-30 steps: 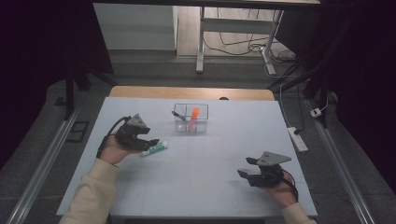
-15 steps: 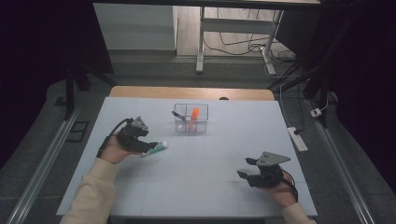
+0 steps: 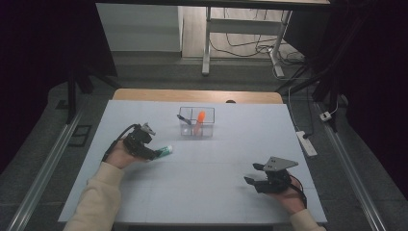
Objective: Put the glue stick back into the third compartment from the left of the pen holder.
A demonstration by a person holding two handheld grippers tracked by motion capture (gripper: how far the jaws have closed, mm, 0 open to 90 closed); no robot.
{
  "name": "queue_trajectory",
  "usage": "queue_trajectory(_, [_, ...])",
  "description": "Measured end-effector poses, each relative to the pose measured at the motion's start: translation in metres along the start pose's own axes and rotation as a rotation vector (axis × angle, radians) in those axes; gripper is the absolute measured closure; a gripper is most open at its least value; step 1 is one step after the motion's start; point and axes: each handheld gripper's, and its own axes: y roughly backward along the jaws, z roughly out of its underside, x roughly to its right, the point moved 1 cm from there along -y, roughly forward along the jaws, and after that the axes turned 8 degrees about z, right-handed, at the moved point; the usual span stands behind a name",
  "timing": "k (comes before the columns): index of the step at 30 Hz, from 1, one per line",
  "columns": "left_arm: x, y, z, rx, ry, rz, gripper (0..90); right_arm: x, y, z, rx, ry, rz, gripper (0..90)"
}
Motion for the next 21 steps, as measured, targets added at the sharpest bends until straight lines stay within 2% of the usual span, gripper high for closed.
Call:
queue_trajectory(6, [0.000,-0.008,0.003,-0.044,-0.024,0.024,37.4,0.000,0.000,0.000,0.001,0.001,0.000,35.8])
queue_trajectory(11, [-0.001,-0.015,0.005,-0.080,-0.026,0.031,40.4,0.000,0.000,0.000,-0.001,0.002,0.002,35.8])
queue_trajectory(16, [-0.003,-0.020,0.008,-0.124,-0.030,0.061,48.6,0.000,0.000,0.000,-0.002,0.002,0.000,35.8])
queue_trajectory(21, [-0.003,-0.020,0.008,-0.120,-0.042,0.066,61.1,0.000,0.000,0.000,-0.001,0.003,0.001,35.8])
